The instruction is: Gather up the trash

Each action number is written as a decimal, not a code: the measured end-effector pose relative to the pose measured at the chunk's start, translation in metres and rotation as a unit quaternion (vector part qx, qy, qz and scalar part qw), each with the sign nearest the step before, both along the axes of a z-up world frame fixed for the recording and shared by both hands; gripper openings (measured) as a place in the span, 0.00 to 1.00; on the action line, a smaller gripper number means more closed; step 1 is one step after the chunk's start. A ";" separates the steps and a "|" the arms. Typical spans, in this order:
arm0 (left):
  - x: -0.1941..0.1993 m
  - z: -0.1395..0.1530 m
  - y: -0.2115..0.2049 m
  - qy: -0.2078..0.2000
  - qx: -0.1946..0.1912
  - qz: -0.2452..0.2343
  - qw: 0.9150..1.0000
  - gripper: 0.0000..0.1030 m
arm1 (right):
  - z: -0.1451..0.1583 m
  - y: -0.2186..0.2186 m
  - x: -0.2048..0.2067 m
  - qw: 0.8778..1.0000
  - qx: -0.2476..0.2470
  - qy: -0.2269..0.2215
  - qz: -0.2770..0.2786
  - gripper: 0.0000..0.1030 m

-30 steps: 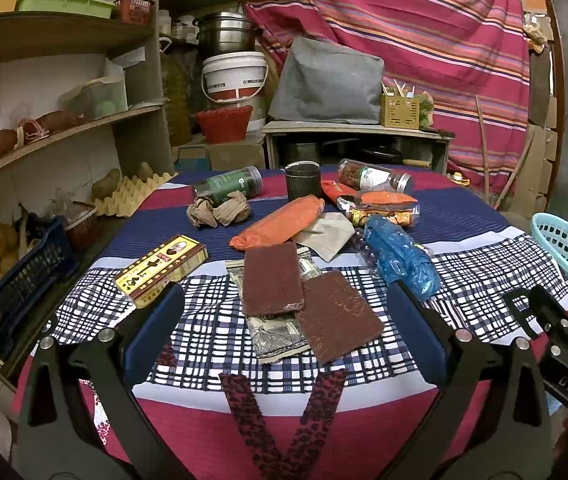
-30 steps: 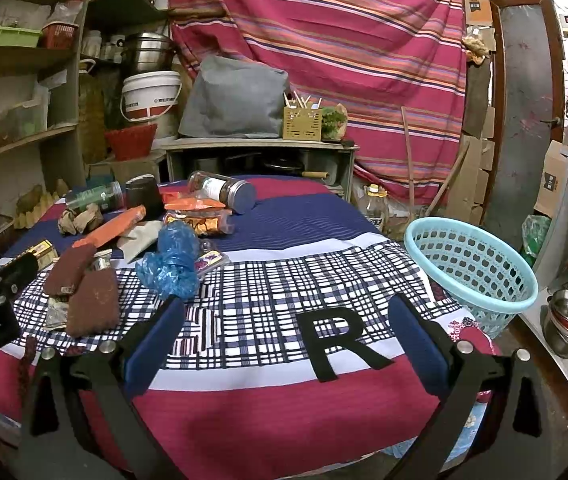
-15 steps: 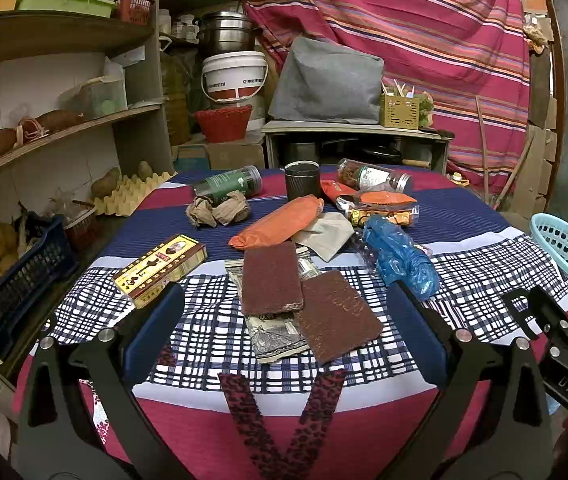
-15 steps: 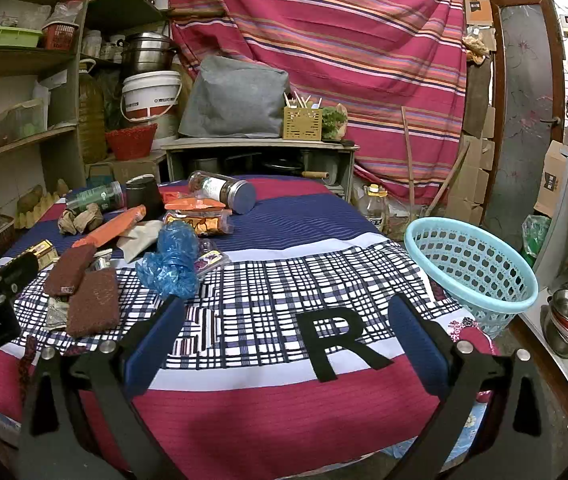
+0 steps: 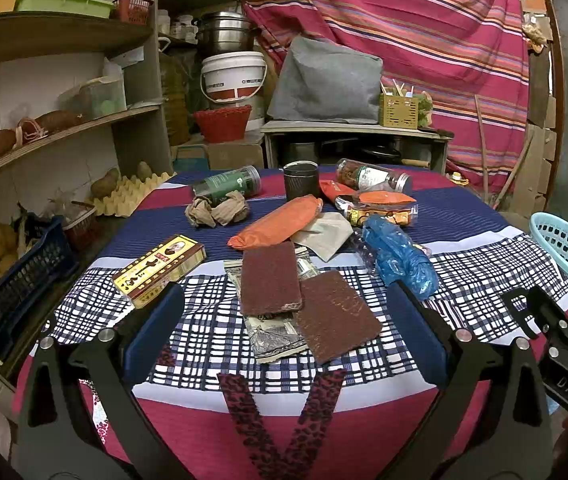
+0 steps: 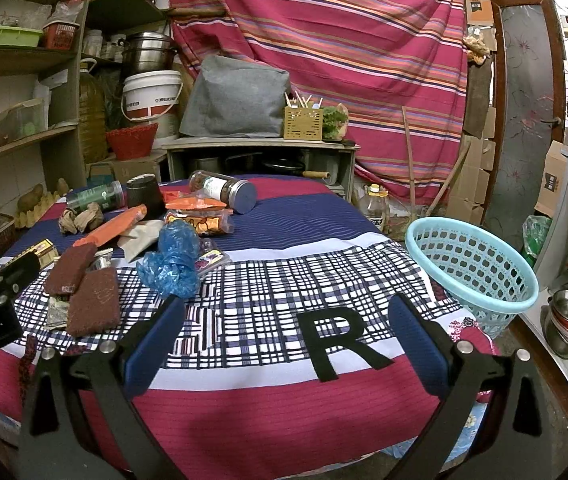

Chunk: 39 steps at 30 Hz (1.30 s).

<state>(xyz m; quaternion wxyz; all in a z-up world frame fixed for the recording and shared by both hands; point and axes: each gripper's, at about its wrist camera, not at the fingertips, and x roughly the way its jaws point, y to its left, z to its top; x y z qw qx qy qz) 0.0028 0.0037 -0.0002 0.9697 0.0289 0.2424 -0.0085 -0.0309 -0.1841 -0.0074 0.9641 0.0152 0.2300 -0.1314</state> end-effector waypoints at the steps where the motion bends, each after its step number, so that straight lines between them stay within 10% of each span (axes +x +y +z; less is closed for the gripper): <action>1: 0.000 0.000 0.000 0.000 0.000 0.000 1.000 0.95 | 0.000 0.000 0.000 1.000 0.000 0.000 0.000 0.96; 39: 0.001 -0.002 -0.003 0.001 0.001 0.000 1.000 0.95 | 0.002 0.000 -0.001 1.000 0.000 -0.002 0.001 0.96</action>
